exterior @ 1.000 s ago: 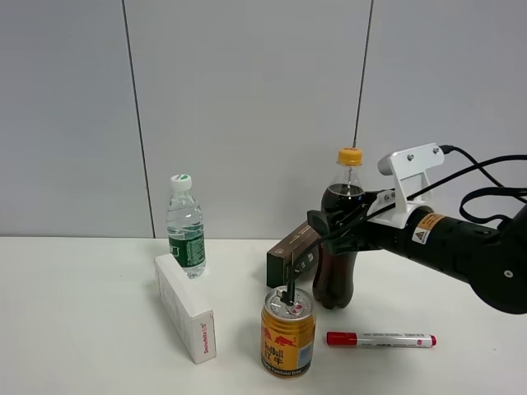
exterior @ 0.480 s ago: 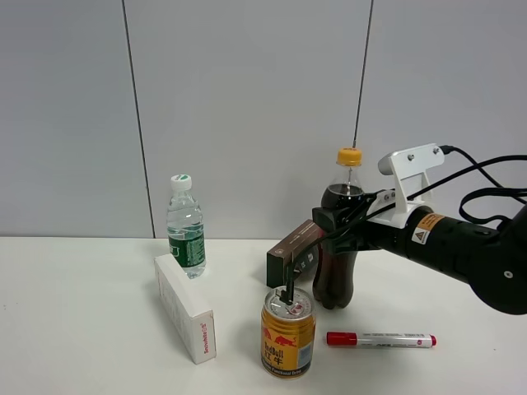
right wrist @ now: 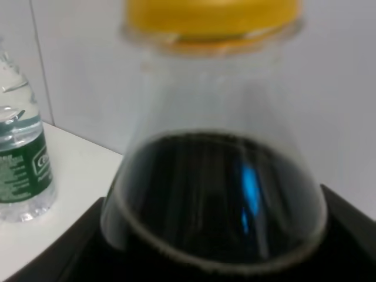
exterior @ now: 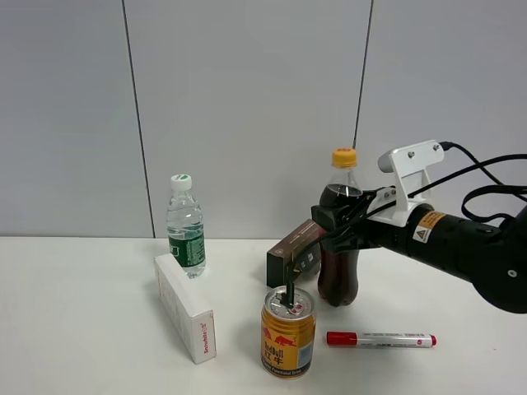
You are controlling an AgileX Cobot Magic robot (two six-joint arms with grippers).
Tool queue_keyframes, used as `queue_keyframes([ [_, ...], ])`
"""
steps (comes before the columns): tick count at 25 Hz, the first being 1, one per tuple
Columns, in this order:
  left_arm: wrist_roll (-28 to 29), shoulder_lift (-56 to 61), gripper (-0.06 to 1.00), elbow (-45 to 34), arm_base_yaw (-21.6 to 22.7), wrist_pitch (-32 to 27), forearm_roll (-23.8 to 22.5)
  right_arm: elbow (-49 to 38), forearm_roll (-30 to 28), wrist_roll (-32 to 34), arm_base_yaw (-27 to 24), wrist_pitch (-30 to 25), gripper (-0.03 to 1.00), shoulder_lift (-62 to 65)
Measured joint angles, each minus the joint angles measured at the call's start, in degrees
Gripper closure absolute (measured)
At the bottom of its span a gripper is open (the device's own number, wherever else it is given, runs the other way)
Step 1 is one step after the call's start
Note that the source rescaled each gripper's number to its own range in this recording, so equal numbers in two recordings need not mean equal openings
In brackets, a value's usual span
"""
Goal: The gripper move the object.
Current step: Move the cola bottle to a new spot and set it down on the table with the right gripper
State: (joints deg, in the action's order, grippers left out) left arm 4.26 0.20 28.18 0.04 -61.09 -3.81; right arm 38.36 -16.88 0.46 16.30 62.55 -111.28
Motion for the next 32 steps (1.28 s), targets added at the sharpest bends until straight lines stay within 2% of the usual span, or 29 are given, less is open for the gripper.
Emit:
queue_keyframes([
  [7, 0.00, 0.00, -0.06, 0.00, 0.00, 0.00, 0.00, -0.14, -1.95, 6.57, 0.00, -15.99, 0.95, 11.05],
  [9, 0.00, 0.00, -0.06, 0.00, 0.00, 0.00, 0.00, -0.14, -2.37, 8.17, 0.00, -18.84, 0.95, 14.19],
  [14, 0.00, 0.00, -0.06, 0.00, 0.00, 0.00, 0.00, -0.16, -9.12, 12.63, 0.00, -19.39, 0.95, 22.60],
  [19, 0.00, 0.00, -0.06, 0.00, 0.00, 0.00, 0.00, 1.44, -17.27, 26.83, 1.32, -20.36, 0.95, 28.56],
  [21, 0.00, 0.00, -0.06, 0.00, 0.00, 0.00, 0.00, 4.42, -22.95, 33.16, 3.85, -23.08, 0.95, 29.15],
  [25, 0.00, 0.00, -0.06, 0.00, 0.00, 0.00, 0.00, 12.86, -33.65, 41.14, 13.35, -32.64, 0.95, 29.16],
  [29, 0.00, 0.00, -0.06, 0.00, 0.00, 0.00, 0.00, 21.91, -35.71, 42.89, 23.19, -44.29, 0.95, 27.51],
  [32, 0.00, 0.00, -0.06, 0.00, 0.00, 0.00, 0.01, 28.66, -35.32, 44.44, 28.17, -51.62, 0.95, 24.57],
])
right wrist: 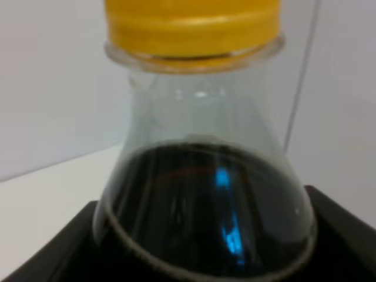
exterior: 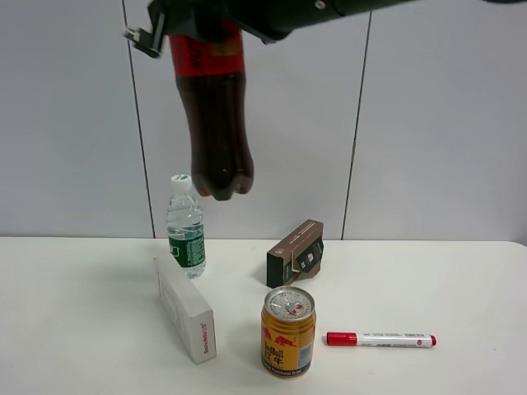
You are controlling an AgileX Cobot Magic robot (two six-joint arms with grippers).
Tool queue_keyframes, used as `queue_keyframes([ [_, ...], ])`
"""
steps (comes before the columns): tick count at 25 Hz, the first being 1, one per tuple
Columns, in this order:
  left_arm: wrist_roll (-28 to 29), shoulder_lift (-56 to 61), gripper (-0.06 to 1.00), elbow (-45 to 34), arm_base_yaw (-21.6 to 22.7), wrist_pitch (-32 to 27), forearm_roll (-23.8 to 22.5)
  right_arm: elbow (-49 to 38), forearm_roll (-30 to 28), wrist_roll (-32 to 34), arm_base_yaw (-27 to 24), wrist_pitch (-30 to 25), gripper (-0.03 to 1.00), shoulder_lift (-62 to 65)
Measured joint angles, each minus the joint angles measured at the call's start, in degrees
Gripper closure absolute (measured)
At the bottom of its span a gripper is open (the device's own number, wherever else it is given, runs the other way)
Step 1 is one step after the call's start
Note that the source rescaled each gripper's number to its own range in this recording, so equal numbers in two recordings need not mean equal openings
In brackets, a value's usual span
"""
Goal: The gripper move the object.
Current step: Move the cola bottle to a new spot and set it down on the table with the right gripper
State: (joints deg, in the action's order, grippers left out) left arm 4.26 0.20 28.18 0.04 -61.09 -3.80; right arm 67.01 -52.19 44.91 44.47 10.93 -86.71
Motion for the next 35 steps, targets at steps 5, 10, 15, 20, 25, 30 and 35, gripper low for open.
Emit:
queue_keyframes([
  [5, 0.00, 0.00, -0.06, 0.00, 0.00, 0.00, 0.00, 10.29, 0.41, 1.34, 5.77, -8.70, 0.95, -7.71],
  [10, 0.00, 0.00, -0.06, 0.00, 0.00, 0.00, 0.00, 20.35, 2.09, 1.57, 9.74, -13.69, 0.95, -17.98],
  [15, 0.00, 0.00, -0.06, 0.00, 0.00, 0.00, 0.00, 29.12, 3.47, 0.93, 12.29, -15.71, 0.96, -28.79],
  [20, 0.00, 0.00, -0.06, 0.00, 0.00, 0.00, 0.00, 30.45, 3.51, 0.51, 12.79, -11.87, 0.96, -34.82],
  [25, 0.00, 0.00, -0.06, 0.00, 0.00, 0.00, 0.00, 30.52, 3.51, 0.44, 12.69, -9.45, 0.96, -38.13],
  [30, 0.00, 0.00, -0.06, 0.00, 0.00, 0.00, 0.00, 30.57, 3.51, 0.44, 11.81, -11.46, 0.96, -39.17],
  [35, 0.00, 0.00, -0.06, 0.00, 0.00, 0.00, 0.00, 30.62, 3.51, 0.44, 10.54, -14.68, 0.96, -39.17],
])
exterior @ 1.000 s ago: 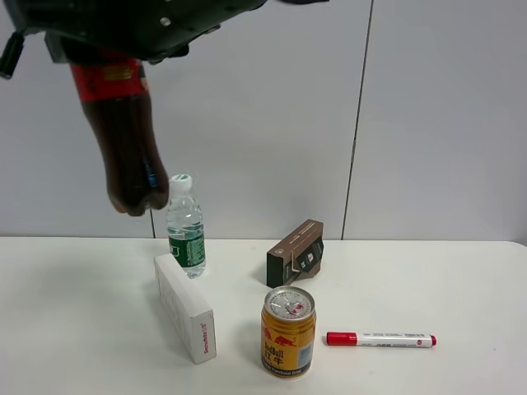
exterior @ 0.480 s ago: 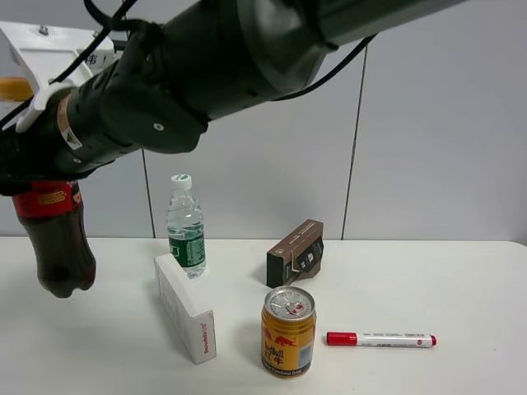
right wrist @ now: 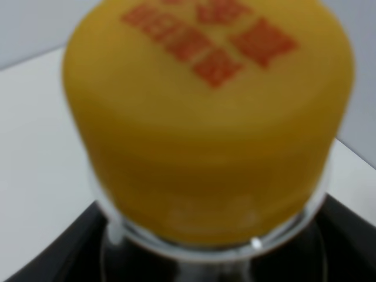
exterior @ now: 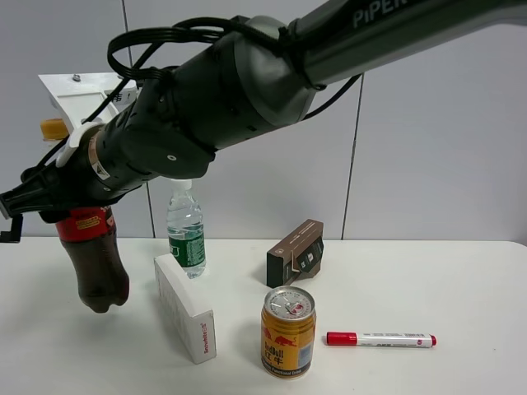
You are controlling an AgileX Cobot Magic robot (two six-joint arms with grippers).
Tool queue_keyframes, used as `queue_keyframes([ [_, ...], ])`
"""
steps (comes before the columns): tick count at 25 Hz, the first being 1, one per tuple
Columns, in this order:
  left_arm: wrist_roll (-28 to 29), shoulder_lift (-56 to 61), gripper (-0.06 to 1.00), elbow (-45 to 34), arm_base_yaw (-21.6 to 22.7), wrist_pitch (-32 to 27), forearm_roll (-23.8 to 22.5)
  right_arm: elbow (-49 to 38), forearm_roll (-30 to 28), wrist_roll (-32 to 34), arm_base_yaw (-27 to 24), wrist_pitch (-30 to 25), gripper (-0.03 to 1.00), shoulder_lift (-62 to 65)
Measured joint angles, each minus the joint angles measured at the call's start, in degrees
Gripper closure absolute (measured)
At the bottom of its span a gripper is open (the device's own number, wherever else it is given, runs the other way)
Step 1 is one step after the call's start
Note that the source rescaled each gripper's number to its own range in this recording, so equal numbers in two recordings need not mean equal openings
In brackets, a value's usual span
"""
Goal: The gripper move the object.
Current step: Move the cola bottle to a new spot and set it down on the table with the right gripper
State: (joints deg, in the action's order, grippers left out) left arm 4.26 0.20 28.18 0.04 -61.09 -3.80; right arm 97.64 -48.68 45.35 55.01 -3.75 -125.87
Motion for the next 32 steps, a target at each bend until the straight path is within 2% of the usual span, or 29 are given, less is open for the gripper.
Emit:
queue_keyframes([
  [32, 0.00, 0.00, -0.06, 0.00, 0.00, 0.00, 0.05, 0.04, 1.49, 0.00, -0.51, 0.96, 0.96, -4.10],
])
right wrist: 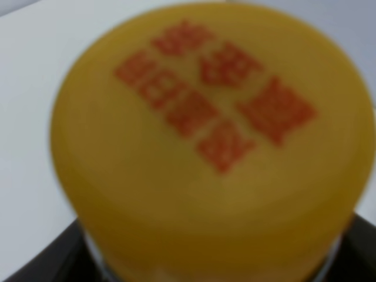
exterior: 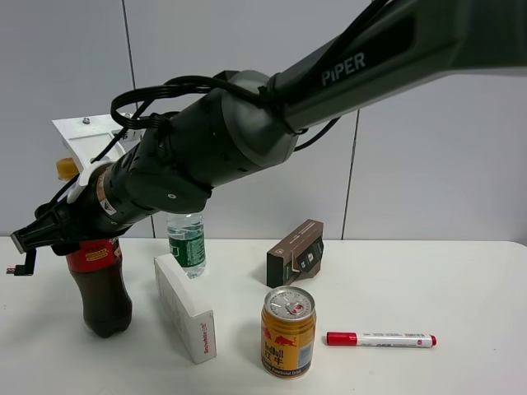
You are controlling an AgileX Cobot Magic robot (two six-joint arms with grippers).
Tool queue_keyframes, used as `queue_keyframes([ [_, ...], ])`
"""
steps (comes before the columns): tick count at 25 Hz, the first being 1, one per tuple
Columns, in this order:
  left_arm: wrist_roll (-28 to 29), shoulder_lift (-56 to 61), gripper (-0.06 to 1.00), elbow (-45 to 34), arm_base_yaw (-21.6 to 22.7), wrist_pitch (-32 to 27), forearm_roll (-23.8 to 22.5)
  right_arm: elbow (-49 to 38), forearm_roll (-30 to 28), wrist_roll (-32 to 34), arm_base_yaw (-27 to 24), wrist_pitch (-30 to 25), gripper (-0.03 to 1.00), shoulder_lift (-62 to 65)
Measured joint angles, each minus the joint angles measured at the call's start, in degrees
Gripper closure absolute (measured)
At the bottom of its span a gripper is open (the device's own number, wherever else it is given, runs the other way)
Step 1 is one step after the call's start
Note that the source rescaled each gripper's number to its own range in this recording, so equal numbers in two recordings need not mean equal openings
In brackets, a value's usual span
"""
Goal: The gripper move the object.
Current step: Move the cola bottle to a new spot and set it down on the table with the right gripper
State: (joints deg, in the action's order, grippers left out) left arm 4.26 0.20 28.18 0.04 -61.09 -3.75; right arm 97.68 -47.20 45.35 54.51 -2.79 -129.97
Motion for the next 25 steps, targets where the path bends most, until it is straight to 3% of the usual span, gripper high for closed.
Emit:
queue_keyframes([
  [8, 0.00, 0.00, -0.06, 0.00, 0.00, 0.00, 0.00, 0.07, 0.04, 0.00, 0.00, -0.16, 0.96, 0.00],
  [14, 0.00, 0.00, -0.06, 0.00, 0.00, 0.00, 0.00, 0.65, -0.01, -0.06, 0.00, -1.65, 0.84, 0.53],
  [25, 0.00, 0.00, -0.06, 0.00, 0.00, 0.00, 0.00, 0.70, -0.01, -0.06, 0.00, -3.49, 0.82, 0.70],
])
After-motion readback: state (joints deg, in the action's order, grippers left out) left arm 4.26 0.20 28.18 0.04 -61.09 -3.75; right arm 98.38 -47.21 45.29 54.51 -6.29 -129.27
